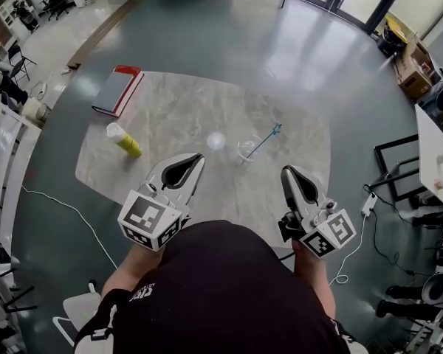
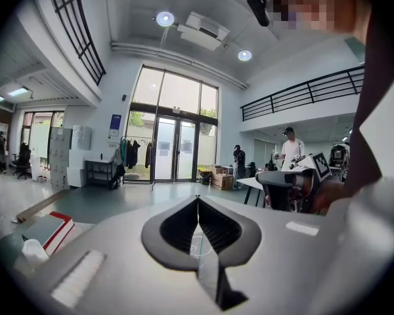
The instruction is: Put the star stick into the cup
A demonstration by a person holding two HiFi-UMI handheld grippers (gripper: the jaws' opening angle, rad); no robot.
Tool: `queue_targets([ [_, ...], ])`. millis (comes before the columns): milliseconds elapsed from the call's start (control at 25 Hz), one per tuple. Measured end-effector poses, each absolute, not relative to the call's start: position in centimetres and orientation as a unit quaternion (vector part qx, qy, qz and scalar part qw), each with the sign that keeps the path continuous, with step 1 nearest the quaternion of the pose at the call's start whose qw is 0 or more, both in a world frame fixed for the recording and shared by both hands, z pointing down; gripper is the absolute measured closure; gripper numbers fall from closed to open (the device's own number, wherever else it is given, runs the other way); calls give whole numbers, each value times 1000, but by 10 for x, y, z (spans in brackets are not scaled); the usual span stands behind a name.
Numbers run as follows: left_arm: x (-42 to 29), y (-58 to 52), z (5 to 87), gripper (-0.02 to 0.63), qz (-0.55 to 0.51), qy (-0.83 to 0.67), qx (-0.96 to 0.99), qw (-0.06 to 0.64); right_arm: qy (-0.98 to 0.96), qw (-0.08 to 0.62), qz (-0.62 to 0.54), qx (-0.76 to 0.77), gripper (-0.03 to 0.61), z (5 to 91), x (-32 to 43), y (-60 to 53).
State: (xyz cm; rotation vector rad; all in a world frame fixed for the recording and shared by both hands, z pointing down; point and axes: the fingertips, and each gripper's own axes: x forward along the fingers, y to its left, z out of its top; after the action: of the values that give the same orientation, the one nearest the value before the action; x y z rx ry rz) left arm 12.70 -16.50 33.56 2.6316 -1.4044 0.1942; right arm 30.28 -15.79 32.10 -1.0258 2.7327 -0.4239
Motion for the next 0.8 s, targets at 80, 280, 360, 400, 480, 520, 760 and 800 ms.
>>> queue_targets([
  [80, 119, -164, 335, 611, 61, -471, 876, 77, 924, 83, -142, -346, 566, 322, 298, -153],
  [280, 116, -167, 340, 611, 55, -470, 877, 82, 924, 74, -142, -347, 566, 328, 292, -150],
  [360, 117, -166, 340, 611, 55, -469, 878, 81, 924, 72, -138, -350, 566, 327, 291, -150],
  [400, 116, -166, 340, 611, 55, -469, 878, 81, 924, 70, -135, -352, 566, 326, 290, -150],
  [480, 114, -166, 341, 611, 56, -470, 877, 82, 922, 69, -133, -356, 566, 326, 290, -150],
  [520, 113, -165, 342, 611, 56, -471, 876, 83, 921, 70, -134, -358, 566, 326, 291, -151],
  [760, 112, -161, 343, 611, 55, -470, 877, 86, 920, 76, -139, -359, 567, 327, 289, -150],
  [800, 112, -160, 343, 611, 55, -470, 877, 87, 921, 77, -139, -356, 566, 328, 288, -149],
])
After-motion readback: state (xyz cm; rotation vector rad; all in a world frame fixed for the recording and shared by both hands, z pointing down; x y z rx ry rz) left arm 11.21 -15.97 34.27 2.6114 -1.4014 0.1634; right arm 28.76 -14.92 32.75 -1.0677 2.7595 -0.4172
